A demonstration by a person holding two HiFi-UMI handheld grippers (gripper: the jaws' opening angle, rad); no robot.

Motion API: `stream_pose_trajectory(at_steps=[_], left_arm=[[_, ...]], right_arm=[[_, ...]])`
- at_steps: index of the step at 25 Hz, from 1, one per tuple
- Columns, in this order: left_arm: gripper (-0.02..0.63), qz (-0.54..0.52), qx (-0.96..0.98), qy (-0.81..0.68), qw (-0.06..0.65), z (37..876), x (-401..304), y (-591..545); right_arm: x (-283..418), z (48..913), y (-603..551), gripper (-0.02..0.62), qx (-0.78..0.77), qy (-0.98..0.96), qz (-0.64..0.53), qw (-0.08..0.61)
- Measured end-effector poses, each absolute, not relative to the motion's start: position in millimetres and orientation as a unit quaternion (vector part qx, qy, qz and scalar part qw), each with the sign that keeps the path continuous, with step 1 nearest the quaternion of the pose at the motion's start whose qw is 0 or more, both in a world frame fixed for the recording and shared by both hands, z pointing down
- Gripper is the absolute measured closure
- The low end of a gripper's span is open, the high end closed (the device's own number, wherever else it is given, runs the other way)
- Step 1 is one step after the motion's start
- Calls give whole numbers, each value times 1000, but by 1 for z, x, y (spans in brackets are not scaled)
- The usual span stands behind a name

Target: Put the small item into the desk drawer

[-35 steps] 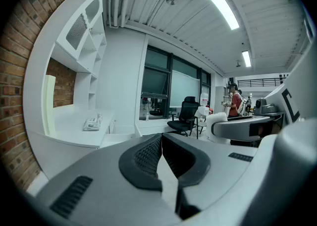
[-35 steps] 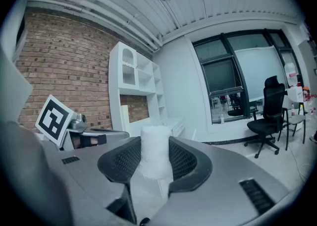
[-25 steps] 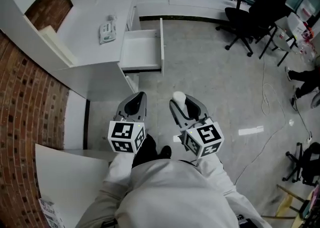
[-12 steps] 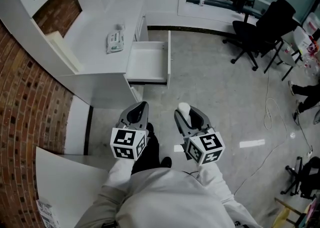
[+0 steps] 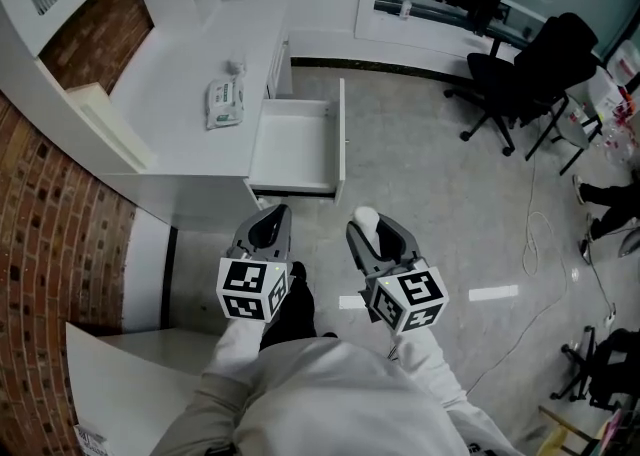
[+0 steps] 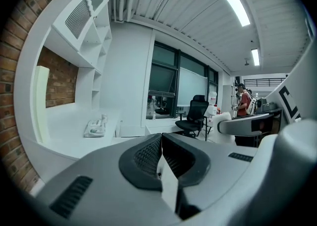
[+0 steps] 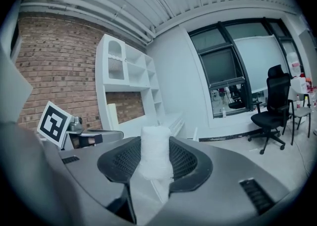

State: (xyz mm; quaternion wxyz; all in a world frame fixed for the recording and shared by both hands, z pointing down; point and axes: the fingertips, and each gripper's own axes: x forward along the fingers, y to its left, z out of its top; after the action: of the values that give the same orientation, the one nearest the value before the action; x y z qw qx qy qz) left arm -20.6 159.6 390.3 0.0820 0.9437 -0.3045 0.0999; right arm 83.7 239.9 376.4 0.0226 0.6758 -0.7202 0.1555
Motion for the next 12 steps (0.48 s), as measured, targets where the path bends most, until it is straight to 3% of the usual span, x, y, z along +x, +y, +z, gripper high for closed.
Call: stream_pose_trajectory(at_steps=[12], left_arm=[[586,105,941,-305,100,398,-9,30]], right_arm=[[104,379,106,405,681,-711,173,25]])
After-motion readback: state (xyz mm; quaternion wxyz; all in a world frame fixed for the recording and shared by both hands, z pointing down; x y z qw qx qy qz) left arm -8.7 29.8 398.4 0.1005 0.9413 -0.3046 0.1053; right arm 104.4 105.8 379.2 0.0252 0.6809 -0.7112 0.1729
